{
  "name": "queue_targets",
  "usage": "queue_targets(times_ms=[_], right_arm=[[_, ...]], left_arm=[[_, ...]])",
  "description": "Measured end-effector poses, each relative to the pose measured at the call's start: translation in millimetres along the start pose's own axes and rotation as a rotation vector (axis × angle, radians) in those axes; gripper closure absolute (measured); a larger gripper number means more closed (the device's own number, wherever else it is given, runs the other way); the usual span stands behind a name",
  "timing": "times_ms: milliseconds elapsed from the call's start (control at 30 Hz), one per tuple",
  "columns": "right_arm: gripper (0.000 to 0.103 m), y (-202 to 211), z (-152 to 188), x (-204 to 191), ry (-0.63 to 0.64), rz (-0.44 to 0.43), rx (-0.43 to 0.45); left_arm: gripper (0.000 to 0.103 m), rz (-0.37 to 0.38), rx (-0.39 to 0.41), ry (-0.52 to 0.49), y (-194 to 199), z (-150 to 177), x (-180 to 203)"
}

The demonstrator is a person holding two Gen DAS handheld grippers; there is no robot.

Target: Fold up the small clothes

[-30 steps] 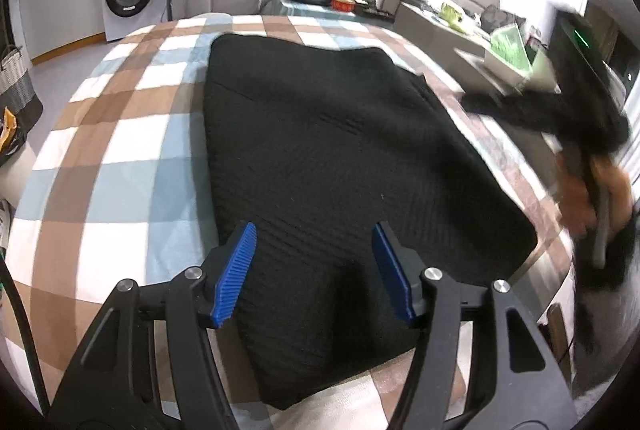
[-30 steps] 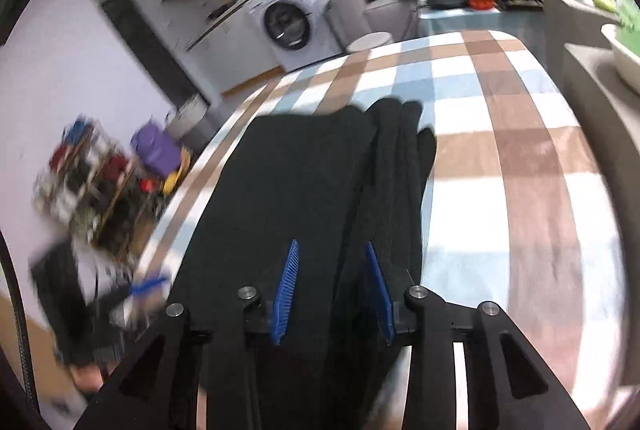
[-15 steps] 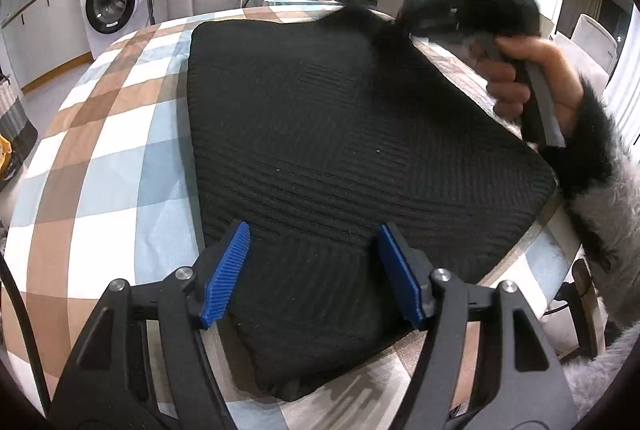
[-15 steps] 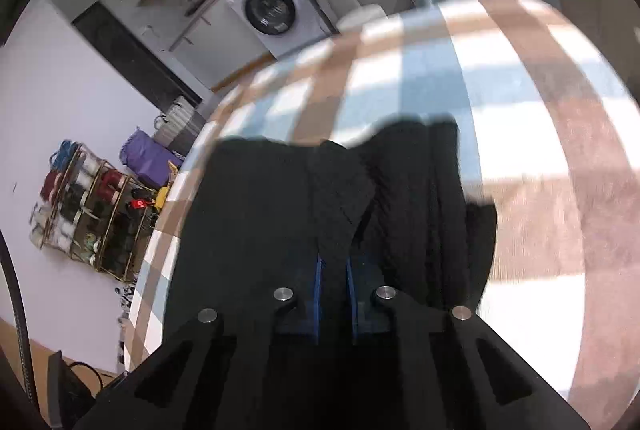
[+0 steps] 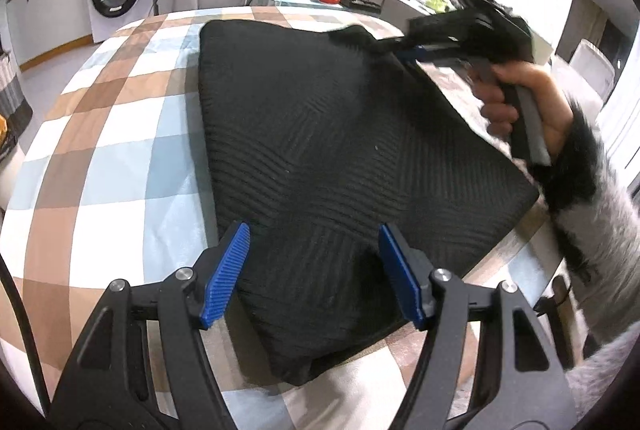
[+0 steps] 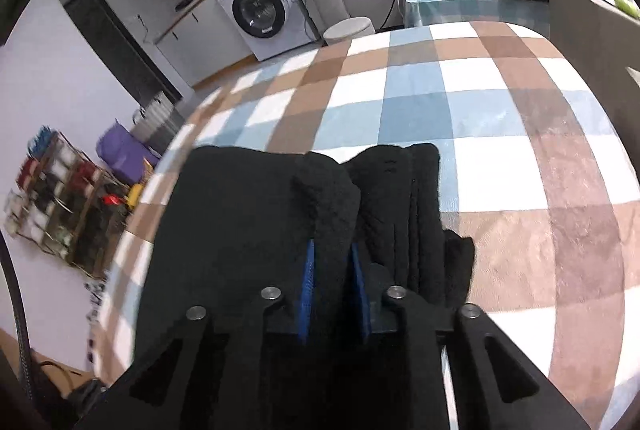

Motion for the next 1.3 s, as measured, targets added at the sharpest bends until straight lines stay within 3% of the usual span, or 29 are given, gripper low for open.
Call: queue_targets(times_ms=[67, 200, 300, 333, 500, 600, 667, 767, 933, 1167, 1300], right_arm=[[0.068, 5.0, 4.7, -3.3, -0.024, -0.064, -0.003], [0.066, -6.1, 11.8, -6.2, -0.001, -0.029, -0.034], [0.091, -10.6, 10.7, -8.0, 0.009, -0.008, -0.019], [0.094, -6.2, 8.3, -10.1, 0.011, -0.022, 0.002], [0.096, 40.2, -5.0, -19.6, 0.051, 0.031, 0.131], [0.096, 29.0, -2.2, -12.9, 0.081, 0.12, 0.08], [0.095, 10.1, 3.9, -3.8, 0.065, 0.133, 0.025], [0.091, -9.7, 8.8, 7.4, 0.027, 0.106, -0.026], [0.063, 22.4, 15.4, 2.6, 0.003, 0.012, 0.011], [0.062, 60.0, 82.6, -19.4, -0.002, -0.151, -0.061], [0.062, 68.2, 113.3, -31.1, -0.002, -0.178, -0.1]], left_arm=[[0.038, 0.003, 0.011, 0.024, 2.8, -3.9, -5.2], [0.038, -0.016, 0.015, 0.05, 1.6, -8.1, -13.2], [0.038, -0.024, 0.017, 0.053, 1.3, -9.0, -15.2], [0.038, -0.027, 0.019, 0.053, 1.8, -9.7, -15.7], [0.038, -0.009, 0.031, 0.072, 5.3, -13.5, -16.7], [0.038, 0.019, 0.032, 0.085, 3.8, -17.6, -14.5], [0.038, 0.011, 0.033, 0.075, 1.9, -19.4, -12.5], [0.038, -0.004, 0.035, 0.064, 2.2, -20.2, -9.8], [0.038, -0.016, 0.044, 0.058, 5.9, -21.0, -8.1], [0.038, -0.026, 0.056, 0.084, 11.8, -20.0, -15.8], [0.038, -0.047, 0.075, 0.107, 19.4, -22.6, -26.9]])
Point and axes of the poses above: each gripper's, at about its wrist camera, not at the fingertips, and y roughly against the way its jaws point, x to its right, z to its underside, the point moved 5 cm from there along -y, roughly the way its jaws point, and after that the axes turned 11 degrees about y, right-handed, at the moved point
